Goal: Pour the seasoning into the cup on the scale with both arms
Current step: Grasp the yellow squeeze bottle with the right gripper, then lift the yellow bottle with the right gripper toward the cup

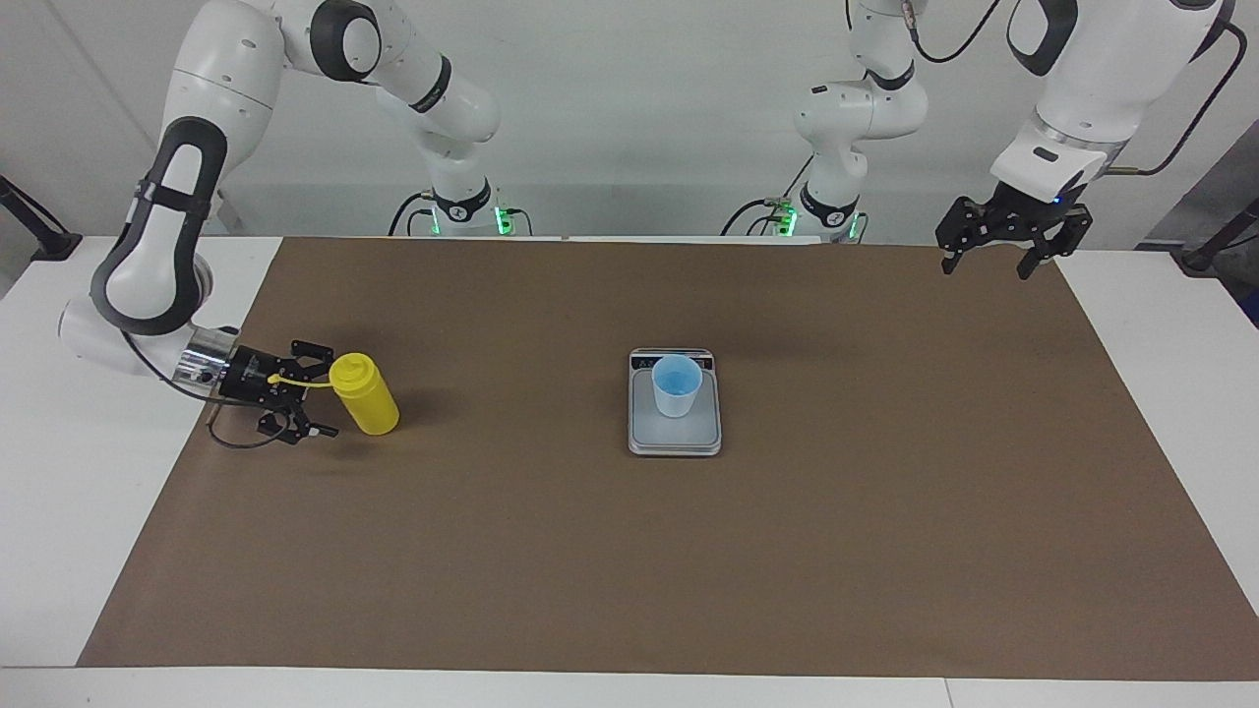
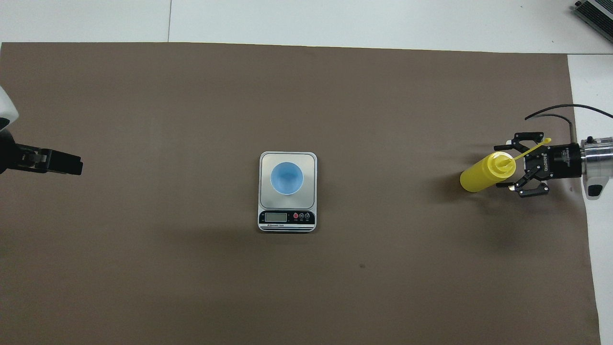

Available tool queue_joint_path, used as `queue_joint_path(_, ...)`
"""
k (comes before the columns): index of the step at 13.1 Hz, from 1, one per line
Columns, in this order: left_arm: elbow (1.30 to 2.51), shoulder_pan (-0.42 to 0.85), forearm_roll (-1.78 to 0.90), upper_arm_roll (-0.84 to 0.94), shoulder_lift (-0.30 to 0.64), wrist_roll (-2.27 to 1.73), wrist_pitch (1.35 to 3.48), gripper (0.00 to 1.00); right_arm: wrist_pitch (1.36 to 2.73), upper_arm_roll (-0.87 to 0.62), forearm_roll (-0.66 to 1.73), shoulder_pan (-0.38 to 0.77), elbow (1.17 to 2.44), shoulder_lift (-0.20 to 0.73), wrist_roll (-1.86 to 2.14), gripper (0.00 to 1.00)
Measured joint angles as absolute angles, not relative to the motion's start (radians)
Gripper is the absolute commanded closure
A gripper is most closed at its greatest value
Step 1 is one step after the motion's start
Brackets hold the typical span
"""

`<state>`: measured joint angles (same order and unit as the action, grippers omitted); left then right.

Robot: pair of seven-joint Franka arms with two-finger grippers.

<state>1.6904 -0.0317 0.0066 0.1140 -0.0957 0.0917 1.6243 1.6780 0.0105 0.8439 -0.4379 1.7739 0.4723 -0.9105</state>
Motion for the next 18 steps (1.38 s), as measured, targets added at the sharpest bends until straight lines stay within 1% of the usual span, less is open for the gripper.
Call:
queue_joint_path(2, 1.690, -0.032, 0.007, 0.118, -0.097, 0.095, 1.621, 0.00, 1.690, 0.010, 0.845, -0.438, 1.809, 0.460, -0.888, 0.01)
queue_joint_path(6, 1.691, -0.032, 0.006, 0.122, -0.097, 0.095, 1.611, 0.00, 1.694, 0.010, 0.880, -0.438, 1.866, 0.439, -0.839, 0.09)
queue_joint_path(8, 1.690, -0.032, 0.000, 0.121, -0.097, 0.095, 1.611, 0.00, 1.694, 0.009, 0.885, -0.438, 1.876, 0.433, -0.827, 0.22)
queue_joint_path(9, 1.690, -0.033, -0.016, 0.118, -0.097, 0.095, 1.611, 0.00, 1.694, 0.006, 0.885, -0.437, 1.879, 0.430, -0.816, 0.38)
queue_joint_path(10, 1.688, -0.034, -0.031, 0.114, -0.097, 0.095, 1.612, 0.00, 1.694, 0.002, 0.885, -0.435, 1.881, 0.426, -0.798, 0.63)
queue_joint_path(13, 1.682, -0.039, -0.043, 0.110, -0.097, 0.095, 1.612, 0.00, 1.708, -0.002, 0.885, -0.378, 1.882, 0.414, -0.766, 0.96)
queue_joint_path(14, 1.676, -0.045, -0.043, 0.110, -0.092, 0.095, 1.610, 0.00, 1.725, -0.003, 0.885, -0.349, 1.882, 0.409, -0.770, 1.00)
queue_joint_path(16, 1.656, -0.050, -0.043, 0.110, -0.076, 0.095, 1.607, 0.00, 1.800, -0.003, 0.885, -0.304, 1.882, 0.395, -0.804, 1.00)
queue_joint_path(18, 1.641, -0.050, -0.032, 0.114, -0.055, 0.097, 1.607, 0.00, 1.886, -0.004, 0.885, -0.250, 1.882, 0.361, -0.872, 1.00)
